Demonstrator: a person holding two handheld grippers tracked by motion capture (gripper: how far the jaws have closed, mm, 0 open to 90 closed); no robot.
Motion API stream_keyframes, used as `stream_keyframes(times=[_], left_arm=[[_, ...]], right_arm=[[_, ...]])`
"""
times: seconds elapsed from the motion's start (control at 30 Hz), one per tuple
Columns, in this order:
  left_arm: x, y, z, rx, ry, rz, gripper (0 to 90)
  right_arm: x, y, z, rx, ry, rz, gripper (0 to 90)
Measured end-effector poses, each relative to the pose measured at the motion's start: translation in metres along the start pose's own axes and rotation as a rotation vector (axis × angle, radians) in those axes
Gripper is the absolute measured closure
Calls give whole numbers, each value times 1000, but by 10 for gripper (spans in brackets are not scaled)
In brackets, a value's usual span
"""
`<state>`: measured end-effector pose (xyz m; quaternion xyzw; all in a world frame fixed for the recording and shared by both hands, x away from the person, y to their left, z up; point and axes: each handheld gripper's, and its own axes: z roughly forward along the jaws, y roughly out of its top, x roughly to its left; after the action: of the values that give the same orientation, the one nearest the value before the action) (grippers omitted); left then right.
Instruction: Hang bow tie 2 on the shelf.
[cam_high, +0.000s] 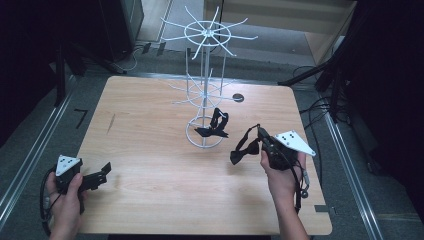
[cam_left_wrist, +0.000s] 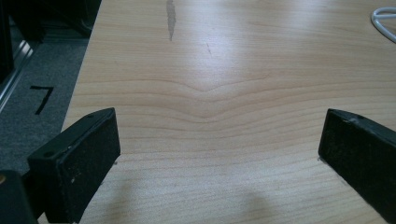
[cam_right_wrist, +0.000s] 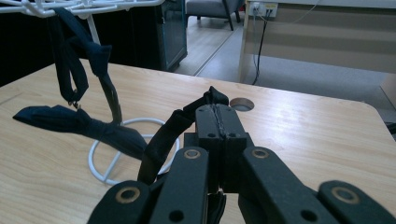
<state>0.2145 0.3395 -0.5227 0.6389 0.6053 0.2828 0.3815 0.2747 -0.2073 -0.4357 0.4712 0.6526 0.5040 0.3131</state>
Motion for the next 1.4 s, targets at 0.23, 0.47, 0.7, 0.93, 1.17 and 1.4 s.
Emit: stream_keyframes(times=[0.23, 0.47, 0.7, 0.93, 1.17, 1.4], left_arm=[[0, 0, 0, 2, -5, -1, 0], [1, 0, 0, 4, -8, 1, 0], [1, 0, 0, 3, -11, 0, 0], [0, 0, 1, 1, -11, 0, 0], [1, 0, 1, 4, -13, 1, 0], [0, 0, 1, 1, -13, -1, 0]], right_arm=[[4, 6, 8, -10, 4, 6, 900], [5, 13, 12, -20, -1, 4, 900], [4, 22, 12, -38, -6, 1, 900], [4, 30, 15, -44, -11, -7, 900], [4, 37, 17, -58, -12, -13, 900], [2, 42, 21, -58, -19, -14, 900]])
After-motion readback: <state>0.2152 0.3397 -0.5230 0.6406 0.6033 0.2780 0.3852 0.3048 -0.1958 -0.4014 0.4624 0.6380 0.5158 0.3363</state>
